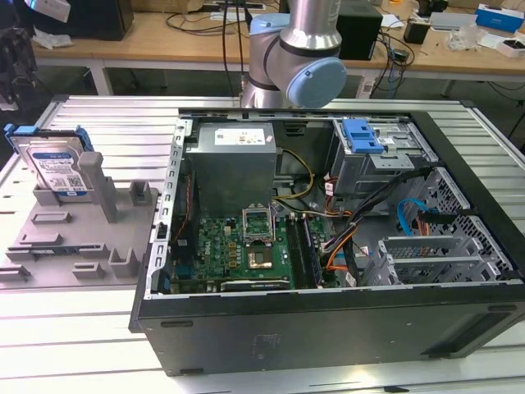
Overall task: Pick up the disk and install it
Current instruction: 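Pick up the disk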
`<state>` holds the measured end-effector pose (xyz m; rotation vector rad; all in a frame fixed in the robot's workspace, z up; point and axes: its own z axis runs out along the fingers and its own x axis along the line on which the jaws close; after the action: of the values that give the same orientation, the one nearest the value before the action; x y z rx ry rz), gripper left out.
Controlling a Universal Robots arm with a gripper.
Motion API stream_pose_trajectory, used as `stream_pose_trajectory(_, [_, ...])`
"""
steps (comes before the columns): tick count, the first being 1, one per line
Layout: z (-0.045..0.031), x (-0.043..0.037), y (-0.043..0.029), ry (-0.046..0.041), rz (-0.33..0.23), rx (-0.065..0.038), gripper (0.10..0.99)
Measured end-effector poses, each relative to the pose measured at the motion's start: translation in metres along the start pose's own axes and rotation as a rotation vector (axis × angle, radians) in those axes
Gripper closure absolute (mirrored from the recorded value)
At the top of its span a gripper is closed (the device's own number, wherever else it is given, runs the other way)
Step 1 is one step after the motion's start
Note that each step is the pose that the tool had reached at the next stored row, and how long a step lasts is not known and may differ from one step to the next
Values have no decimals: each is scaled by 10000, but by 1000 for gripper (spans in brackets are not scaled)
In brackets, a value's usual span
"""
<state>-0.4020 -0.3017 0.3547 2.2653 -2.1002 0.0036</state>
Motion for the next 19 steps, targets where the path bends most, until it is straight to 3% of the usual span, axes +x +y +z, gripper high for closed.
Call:
stream_pose_trajectory(6, [63,25,14,2,-97,-23,545])
stream_pose_trajectory(19, [194,46,-7,-14,-105,-240,545])
